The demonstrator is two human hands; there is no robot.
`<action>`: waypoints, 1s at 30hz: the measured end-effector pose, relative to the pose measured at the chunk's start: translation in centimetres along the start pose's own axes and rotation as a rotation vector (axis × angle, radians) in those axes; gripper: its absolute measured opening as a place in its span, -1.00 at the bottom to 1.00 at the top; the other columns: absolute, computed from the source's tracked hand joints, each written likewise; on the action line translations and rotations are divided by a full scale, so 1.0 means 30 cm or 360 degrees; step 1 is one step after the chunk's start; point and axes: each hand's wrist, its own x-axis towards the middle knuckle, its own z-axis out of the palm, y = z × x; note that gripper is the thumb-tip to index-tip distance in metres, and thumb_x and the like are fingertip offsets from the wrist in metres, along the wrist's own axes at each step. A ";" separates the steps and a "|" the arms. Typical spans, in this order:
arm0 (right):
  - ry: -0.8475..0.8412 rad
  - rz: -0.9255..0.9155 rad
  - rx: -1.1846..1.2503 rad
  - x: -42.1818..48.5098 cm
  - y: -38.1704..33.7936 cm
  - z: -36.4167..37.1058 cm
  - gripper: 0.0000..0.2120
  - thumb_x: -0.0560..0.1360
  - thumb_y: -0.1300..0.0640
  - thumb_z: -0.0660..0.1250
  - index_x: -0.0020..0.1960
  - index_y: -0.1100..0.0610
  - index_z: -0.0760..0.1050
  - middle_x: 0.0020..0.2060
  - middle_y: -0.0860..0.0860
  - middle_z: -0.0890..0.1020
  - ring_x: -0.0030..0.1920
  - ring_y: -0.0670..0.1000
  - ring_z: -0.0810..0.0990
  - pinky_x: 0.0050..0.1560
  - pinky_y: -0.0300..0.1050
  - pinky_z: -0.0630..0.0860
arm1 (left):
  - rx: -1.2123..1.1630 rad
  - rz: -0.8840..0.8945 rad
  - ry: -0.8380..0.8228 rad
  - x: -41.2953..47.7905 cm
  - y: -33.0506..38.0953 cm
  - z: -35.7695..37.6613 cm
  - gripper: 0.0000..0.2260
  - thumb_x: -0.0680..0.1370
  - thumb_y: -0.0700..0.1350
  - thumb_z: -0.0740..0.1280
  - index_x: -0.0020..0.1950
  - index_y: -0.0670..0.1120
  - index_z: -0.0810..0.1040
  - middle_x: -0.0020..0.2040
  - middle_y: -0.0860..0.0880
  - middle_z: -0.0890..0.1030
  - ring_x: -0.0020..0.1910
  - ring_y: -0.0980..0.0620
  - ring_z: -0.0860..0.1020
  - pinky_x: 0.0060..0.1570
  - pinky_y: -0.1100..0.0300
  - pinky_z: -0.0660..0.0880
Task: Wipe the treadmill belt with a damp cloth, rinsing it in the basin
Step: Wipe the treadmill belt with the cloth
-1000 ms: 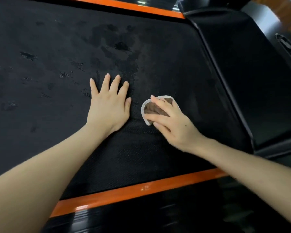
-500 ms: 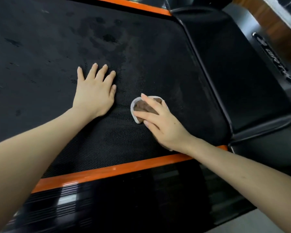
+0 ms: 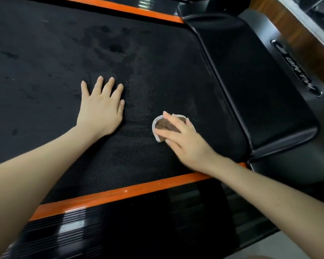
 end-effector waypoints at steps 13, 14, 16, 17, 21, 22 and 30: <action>0.0110 -0.0006 0.0116 0.088 -0.010 0.023 -0.70 0.52 0.20 0.23 0.19 0.00 0.57 0.44 0.12 0.30 0.39 0.14 0.23 0.38 0.22 0.10 | -0.0007 -0.0040 -0.0087 0.001 0.004 -0.012 -0.53 0.62 0.01 0.01 0.50 -0.13 0.21 0.51 -0.17 0.20 0.50 -0.24 0.08 0.39 -0.30 -0.05; 0.0082 -0.0008 0.0130 0.108 0.009 0.010 -0.70 0.55 0.21 0.23 0.22 -0.01 0.55 0.46 0.10 0.28 0.42 0.10 0.19 0.41 0.24 0.03 | -0.0023 -0.0042 -0.0106 0.004 0.002 -0.015 -0.53 0.62 0.02 0.00 0.51 -0.11 0.20 0.52 -0.16 0.17 0.51 -0.22 0.06 0.40 -0.28 -0.07; 0.0175 0.0203 0.0084 0.205 0.077 -0.018 -0.71 0.57 0.23 0.20 0.19 -0.02 0.55 0.47 0.09 0.25 0.45 0.12 0.17 0.44 0.32 -0.04 | -0.0102 -0.0028 -0.0111 0.007 -0.005 -0.025 -0.53 0.63 0.03 0.03 0.51 -0.09 0.20 0.53 -0.13 0.15 0.52 -0.19 0.03 0.42 -0.23 -0.10; 0.0241 0.0388 0.0068 0.262 0.111 -0.031 -0.72 0.58 0.21 0.18 0.19 -0.02 0.55 0.48 0.08 0.23 0.46 0.15 0.17 0.44 0.34 -0.05 | -0.0150 -0.0026 -0.0103 0.006 -0.017 -0.030 -0.54 0.63 0.03 0.06 0.50 -0.09 0.22 0.53 -0.13 0.17 0.52 -0.18 0.04 0.43 -0.21 -0.09; 0.0356 0.0697 -0.0023 0.388 0.184 -0.025 -0.68 0.60 0.15 0.14 0.28 -0.07 0.49 0.50 0.03 0.20 0.47 0.15 0.15 0.46 0.28 -0.09 | -0.0240 -0.0120 0.0033 -0.005 -0.127 -0.045 -0.59 0.62 -0.01 0.13 0.41 -0.16 0.38 0.46 -0.19 0.31 0.47 -0.23 0.20 0.42 -0.19 0.04; 0.0355 0.0689 -0.0024 0.383 0.188 -0.015 -0.68 0.60 0.15 0.14 0.28 -0.08 0.49 0.50 0.02 0.20 0.48 0.13 0.15 0.46 0.27 -0.09 | -0.0228 -0.0168 0.0030 0.000 -0.161 -0.050 -0.59 0.62 -0.01 0.13 0.40 -0.18 0.39 0.45 -0.19 0.32 0.46 -0.23 0.20 0.42 -0.19 0.05; 0.0399 0.0555 0.0043 0.332 0.059 -0.010 -0.72 0.54 0.17 0.19 0.15 -0.02 0.58 0.44 0.07 0.31 0.35 0.19 0.27 0.31 0.28 0.28 | 0.0076 -0.0263 -0.0113 0.127 -0.353 -0.062 -0.50 0.63 0.08 -0.01 0.52 -0.12 0.17 0.53 -0.15 0.16 0.49 -0.25 0.05 0.41 -0.26 -0.05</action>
